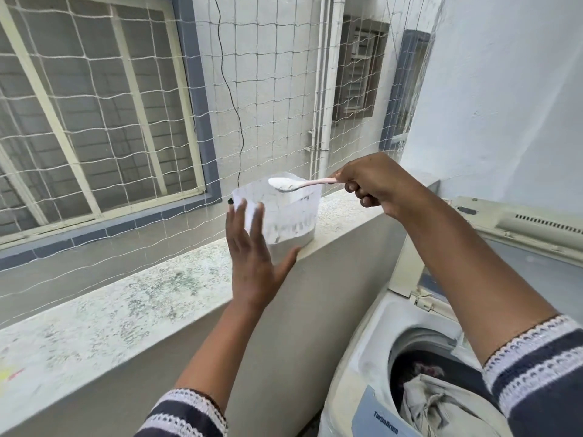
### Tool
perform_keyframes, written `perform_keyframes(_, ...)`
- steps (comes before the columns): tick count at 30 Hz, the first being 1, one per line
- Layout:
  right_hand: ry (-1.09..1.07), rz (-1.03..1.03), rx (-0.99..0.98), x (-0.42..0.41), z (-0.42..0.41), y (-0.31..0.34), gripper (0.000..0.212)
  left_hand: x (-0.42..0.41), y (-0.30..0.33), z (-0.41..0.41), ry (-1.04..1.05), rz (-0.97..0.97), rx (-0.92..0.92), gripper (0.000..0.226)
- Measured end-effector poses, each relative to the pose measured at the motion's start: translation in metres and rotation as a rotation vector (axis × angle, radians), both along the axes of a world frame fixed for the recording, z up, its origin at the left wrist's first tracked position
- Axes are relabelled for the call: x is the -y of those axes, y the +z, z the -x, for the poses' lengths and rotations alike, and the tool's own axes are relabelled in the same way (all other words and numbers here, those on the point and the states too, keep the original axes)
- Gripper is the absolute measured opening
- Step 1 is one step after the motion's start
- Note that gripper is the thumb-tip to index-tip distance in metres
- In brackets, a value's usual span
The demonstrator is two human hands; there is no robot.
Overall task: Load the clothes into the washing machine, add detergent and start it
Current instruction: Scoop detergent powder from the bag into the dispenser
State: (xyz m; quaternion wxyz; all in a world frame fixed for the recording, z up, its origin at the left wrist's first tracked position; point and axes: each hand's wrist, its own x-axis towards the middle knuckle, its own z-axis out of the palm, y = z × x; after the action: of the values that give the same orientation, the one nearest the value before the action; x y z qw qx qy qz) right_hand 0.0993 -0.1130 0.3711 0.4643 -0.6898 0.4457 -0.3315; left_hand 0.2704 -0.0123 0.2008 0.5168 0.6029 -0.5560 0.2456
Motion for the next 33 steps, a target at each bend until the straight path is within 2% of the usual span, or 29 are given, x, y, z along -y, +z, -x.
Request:
perform_keyframes(2,0.002,0.009,0.002,-0.001,0.012,0.002,0.017,-0.001,-0.015,0.017,-0.034,0.096,0.291,0.077)
perform_keyframes(4,0.0,0.014,0.002,-0.003,0.025,0.002,0.018,0.001,-0.037,0.036,-0.098,0.101,0.5,0.062)
perform_keyframes(5,-0.005,0.011,0.002,-0.004,0.033,0.001,0.018,0.0,-0.047,0.047,-0.13,0.077,0.549,0.056)
perform_keyframes(7,-0.021,0.0,-0.002,-0.005,0.051,-0.001,0.019,0.001,-0.06,0.069,-0.24,-0.016,0.527,0.046)
perform_keyframes(9,-0.036,-0.005,-0.011,-0.004,0.07,-0.006,0.02,0.005,-0.068,0.085,-0.397,-0.182,0.361,0.038)
perform_keyframes(12,-0.068,-0.003,-0.018,-0.002,0.105,-0.014,0.019,0.017,-0.079,0.104,-0.556,-0.448,-0.089,0.03)
perform_keyframes(17,-0.148,0.012,-0.055,0.0,0.169,-0.031,0.015,0.043,-0.08,0.148,-0.682,-0.633,-0.933,0.026)
perform_keyframes(19,-0.191,0.005,-0.074,0.001,0.196,-0.042,0.015,0.058,-0.085,0.166,-0.698,-0.713,-1.138,0.024)
perform_keyframes(23,-0.267,-0.052,-0.111,0.005,0.25,-0.069,0.016,0.085,-0.103,0.204,-0.731,-0.865,-1.283,0.024)
perform_keyframes(33,-0.499,-0.206,-0.116,0.024,0.367,-0.149,0.018,0.128,-0.14,0.292,-0.775,-1.118,-1.269,0.017)
